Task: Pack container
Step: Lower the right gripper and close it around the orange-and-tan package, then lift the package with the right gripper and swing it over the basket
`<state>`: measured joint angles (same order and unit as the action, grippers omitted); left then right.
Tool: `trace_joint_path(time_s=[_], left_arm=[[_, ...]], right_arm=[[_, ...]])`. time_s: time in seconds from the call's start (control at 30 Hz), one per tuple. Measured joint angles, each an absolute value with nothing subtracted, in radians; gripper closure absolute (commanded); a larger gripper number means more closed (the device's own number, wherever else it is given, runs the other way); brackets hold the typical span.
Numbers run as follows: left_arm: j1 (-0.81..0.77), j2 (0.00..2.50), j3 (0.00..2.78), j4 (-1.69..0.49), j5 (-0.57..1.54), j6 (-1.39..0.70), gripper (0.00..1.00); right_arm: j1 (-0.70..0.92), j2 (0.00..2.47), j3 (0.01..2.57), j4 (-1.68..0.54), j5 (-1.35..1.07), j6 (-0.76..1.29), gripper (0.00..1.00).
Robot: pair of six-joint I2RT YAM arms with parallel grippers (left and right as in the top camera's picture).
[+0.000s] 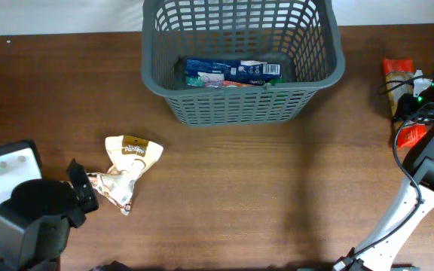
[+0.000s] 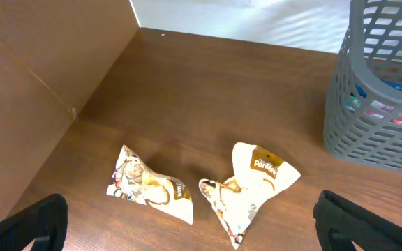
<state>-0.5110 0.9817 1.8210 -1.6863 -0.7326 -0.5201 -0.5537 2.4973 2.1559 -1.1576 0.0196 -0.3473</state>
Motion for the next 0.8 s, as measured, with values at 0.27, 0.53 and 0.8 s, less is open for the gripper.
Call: trace_joint_path(time_s=[0.27, 0.53, 0.8], left_arm=[[-0.511, 0.982, 1.821, -1.686, -0.732, -0.52, 0.01], [-0.511, 0.982, 1.821, -1.686, -0.732, -0.52, 0.01], [-0.511, 0.982, 1.821, -1.686, -0.732, -0.52, 0.01]], right_arm=[[-0.55, 2.477, 2.156, -1.161, 0.033, -0.31, 0.96], [-0.556, 2.477, 2.163, -1.166, -0.017, -0.244, 0.96], [-0.571, 2.534, 2.259, -1.166, -0.458, -0.131, 0.96]])
